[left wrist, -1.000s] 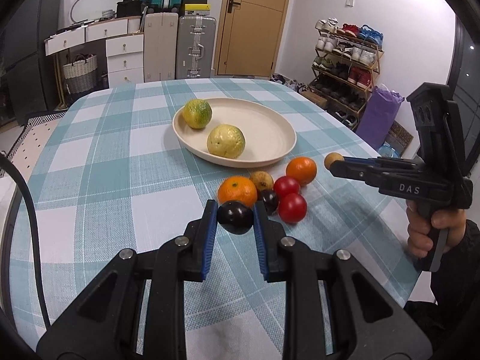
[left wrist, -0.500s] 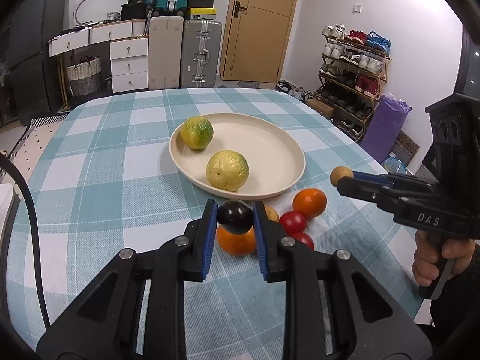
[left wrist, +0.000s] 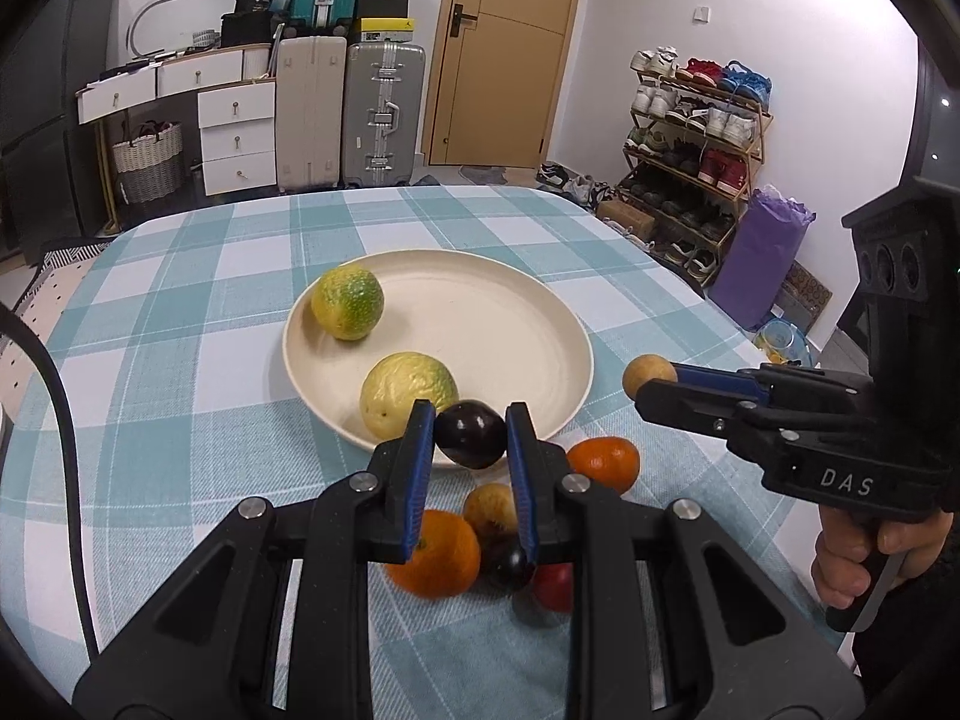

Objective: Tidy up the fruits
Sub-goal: 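Carry the plum and kiwi onto the plate and open both grippers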

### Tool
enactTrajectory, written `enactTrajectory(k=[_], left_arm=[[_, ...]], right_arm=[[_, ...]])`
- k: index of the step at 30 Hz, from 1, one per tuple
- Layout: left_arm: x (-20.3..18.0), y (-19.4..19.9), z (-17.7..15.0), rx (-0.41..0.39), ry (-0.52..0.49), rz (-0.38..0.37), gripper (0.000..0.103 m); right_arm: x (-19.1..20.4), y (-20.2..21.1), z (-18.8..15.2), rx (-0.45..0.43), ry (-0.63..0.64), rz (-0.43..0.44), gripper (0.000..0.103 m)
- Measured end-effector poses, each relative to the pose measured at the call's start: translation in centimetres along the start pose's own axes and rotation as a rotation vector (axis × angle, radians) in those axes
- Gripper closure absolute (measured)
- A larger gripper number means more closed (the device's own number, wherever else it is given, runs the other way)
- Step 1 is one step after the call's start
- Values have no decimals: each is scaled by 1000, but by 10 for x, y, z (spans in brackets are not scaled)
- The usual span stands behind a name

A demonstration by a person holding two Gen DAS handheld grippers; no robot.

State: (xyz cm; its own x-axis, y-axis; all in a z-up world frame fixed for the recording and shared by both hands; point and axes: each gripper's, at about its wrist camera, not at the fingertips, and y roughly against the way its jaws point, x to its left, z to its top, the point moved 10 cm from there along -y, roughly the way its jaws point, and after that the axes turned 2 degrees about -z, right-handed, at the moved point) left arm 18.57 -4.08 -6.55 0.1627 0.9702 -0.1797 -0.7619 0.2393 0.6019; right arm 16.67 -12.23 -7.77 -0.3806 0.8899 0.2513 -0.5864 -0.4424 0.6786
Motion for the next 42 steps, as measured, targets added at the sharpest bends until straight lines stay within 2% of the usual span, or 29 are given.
enactTrajectory(k=[8,15,21,32,42], left_arm=[[-10,-28,3,25,-51,3,82],[-12,-43,3,47,-57,-6,82],[-7,-53,0,79,-41,-22,82],[25,-58,4,76,17,44,82],[37,-59,4,75,49,64,82]], right_arm=[[-10,-11,5,11,-9,-11,77],[-13,-19,9,19,-11,-1,77],[-11,-25,12,24,-8,5,77],[-11,-37,14,43,3,2,77],[-4,-47,13,58,11,1,77]])
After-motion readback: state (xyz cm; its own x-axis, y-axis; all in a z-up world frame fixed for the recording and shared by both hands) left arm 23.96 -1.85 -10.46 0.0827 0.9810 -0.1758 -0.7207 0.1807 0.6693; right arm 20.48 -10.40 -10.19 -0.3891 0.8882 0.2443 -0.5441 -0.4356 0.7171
